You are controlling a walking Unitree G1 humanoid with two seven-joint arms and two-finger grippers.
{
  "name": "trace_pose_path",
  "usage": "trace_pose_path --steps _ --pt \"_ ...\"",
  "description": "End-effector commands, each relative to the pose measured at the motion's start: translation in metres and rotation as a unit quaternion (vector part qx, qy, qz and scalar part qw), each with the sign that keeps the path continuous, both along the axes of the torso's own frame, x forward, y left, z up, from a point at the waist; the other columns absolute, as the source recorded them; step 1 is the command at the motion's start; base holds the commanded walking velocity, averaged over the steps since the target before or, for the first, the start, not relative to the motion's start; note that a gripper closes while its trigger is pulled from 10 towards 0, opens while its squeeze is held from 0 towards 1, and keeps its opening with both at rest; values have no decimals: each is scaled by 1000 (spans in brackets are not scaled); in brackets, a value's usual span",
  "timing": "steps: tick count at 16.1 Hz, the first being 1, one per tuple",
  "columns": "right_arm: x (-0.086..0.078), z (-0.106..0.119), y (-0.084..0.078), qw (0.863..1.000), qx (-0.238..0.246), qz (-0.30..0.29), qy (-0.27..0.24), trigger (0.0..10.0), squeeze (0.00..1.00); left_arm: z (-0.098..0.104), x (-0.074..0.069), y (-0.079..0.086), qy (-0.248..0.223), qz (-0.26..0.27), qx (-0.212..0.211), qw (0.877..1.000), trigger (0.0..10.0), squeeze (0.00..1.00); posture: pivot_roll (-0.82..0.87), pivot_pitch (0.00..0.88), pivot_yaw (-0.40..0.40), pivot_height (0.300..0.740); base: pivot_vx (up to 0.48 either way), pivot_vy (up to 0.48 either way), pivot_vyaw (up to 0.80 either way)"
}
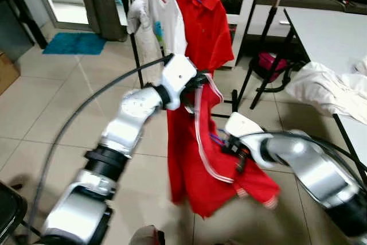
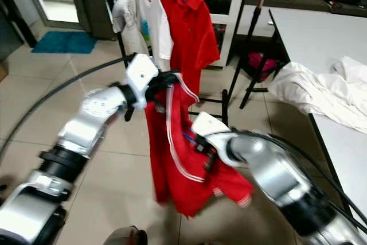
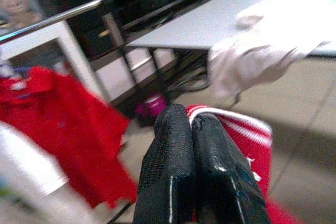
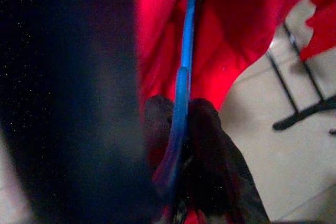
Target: Hang hanger
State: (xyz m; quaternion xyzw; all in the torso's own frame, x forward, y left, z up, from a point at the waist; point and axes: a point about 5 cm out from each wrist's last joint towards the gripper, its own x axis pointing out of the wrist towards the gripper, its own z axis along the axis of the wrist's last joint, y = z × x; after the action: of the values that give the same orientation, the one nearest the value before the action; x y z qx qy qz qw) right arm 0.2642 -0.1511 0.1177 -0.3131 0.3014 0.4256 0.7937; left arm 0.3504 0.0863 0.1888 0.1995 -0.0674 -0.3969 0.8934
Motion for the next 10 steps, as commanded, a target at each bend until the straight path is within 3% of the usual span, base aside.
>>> trace_pose_path --steps 1,3,4,6,9,10 --pt "-6 5 -9 1000 8 4 7 0 0 2 8 22 -14 50 23 998 0 0 68 70 1 740 0 0 0" --pt "-14 8 -23 1000 20 -1 19 0 0 6 18 55 -21 111 50 992 0 0 67 70 5 740 0 0 0" --pt "-19 15 -39 999 21 -18 19 0 0 17 24 87 -31 159 67 984 0 0 65 69 11 740 0 0 0" --pt "-19 27 -44 997 75 -30 3 0 0 22 28 110 -35 197 83 976 0 0 65 68 12 740 0 0 0" --pt "-29 46 -38 984 179 3 -3 0 0 18 32 133 -16 259 54 964 0 0 65 67 14 740 0 0 0" --pt "-32 48 -37 981 194 10 0 0 0 15 32 136 -10 267 46 962 0 0 65 67 14 740 0 0 0"
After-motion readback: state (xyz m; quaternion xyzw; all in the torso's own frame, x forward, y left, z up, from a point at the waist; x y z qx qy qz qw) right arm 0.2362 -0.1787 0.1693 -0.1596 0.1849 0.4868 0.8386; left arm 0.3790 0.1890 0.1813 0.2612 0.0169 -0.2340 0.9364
